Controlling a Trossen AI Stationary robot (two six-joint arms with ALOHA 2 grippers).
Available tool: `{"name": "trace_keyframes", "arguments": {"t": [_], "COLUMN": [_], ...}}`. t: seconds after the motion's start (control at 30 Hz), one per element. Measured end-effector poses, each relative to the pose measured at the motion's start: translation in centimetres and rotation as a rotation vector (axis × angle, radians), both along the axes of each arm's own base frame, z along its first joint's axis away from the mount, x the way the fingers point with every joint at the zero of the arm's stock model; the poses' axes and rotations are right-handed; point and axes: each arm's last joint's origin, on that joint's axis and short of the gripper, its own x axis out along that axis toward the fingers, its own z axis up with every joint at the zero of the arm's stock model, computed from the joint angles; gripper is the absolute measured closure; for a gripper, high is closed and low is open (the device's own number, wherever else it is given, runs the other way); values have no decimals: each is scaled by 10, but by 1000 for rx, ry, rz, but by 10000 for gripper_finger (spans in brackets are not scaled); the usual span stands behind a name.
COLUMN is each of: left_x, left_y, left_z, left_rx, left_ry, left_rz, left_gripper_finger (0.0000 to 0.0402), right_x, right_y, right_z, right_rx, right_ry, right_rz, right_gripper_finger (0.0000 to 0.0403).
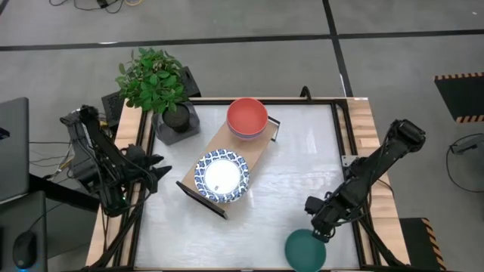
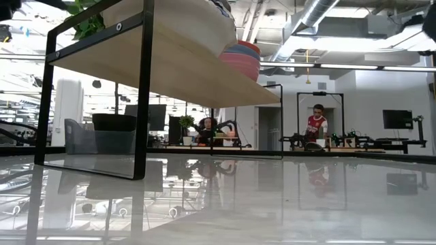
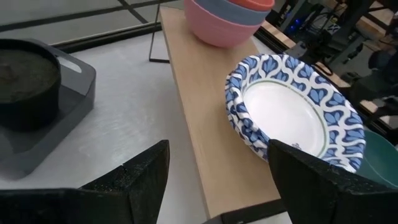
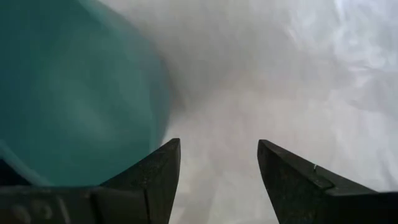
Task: Place and stack bowls onto a shelf
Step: Stack the green bowl on the orange bowl on the shelf
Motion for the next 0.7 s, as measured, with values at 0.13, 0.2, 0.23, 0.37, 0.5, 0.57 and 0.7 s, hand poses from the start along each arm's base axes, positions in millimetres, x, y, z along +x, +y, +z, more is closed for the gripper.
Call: {"name": "trace_keyframes", "arguments": {"t": [0.13,0.2,0.23,0.37,0.5,0.57,0.7], "left_x": [2,3,3,3,3,3,3], "left_y": [2,3,3,3,3,3,3], "left_z": [0,0,0,0,0,0,0], "left_rx": [15,15,13,4,1,1,2], "left_ry": [8,8,8,9,9,10,11], "left_rz": [12,20,22,25,25,25,25], "left_gripper_finger": [148,148,148,148,148,148,148], "right_x": [-1,1,2,7,12,14,14], "right_y": [-1,0,1,4,14,18,22], "right_z": [11,13,14,1,-20,-31,-42], "right_rx": [42,50,54,1,-43,-59,-50], "right_ry": [-68,-113,-132,-104,-51,-32,29], "right_rz": [3,25,38,54,120,156,184], "right_gripper_finger": [163,163,163,163,163,163,163]}}
